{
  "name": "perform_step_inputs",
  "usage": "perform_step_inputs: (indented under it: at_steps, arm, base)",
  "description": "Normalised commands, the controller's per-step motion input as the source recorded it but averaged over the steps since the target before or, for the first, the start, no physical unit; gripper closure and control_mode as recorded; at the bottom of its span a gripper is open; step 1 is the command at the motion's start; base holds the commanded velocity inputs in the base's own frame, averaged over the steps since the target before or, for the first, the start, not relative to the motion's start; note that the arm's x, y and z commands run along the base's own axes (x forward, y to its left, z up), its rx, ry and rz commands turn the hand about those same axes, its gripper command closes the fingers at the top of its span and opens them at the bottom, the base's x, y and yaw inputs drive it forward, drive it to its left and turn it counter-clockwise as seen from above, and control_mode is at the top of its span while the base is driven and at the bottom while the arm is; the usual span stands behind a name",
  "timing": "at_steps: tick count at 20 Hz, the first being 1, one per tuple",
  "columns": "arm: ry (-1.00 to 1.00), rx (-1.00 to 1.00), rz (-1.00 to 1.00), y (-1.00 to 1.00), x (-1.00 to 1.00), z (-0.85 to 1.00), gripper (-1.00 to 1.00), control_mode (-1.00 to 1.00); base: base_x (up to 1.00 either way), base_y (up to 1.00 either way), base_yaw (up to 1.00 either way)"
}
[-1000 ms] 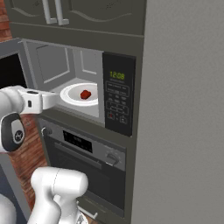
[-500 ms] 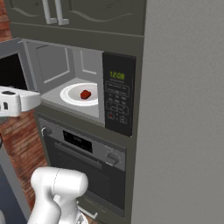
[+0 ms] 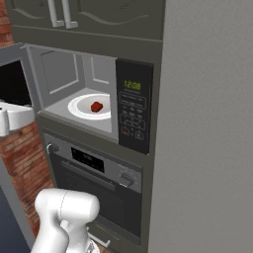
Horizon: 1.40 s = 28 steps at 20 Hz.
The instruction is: Pick the bell pepper from the counter and place it in the microwave. Then turn on the microwave.
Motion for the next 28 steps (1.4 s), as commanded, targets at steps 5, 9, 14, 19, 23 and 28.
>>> perform_step_inputs:
  at_steps: [5,9,14,19,23,28]
  arm:
    - [-0.02,0.0,0.0,0.07,-0.11,-0.3,-1.0,-1.0]
    - [-0.1,-0.03,0.0,0.16,-0.3,-0.33,-1.0,-1.0]
    - [-0.16,-0.04,0.0,0.22,-0.49,-0.21,-1.0,-1.0]
    - [-0.11,-0.02,0.0,0.22,-0.37,-0.22,-1.0,-1.0]
    - [-0.03,-0.01,0.0,0.26,-0.14,-0.37,-1.0,-1.0]
    - [-0.04,-0.02,0.0,0.22,-0.12,-0.47,-1.0,-1.0]
  base:
    - [0.0,0.0,0.0]
    - [0.0,0.0,0.0]
    - [0.0,0.0,0.0]
    - [0.0,0.0,0.0]
    - [0.0,0.0,0.0]
    - [0.0,0.0,0.0]
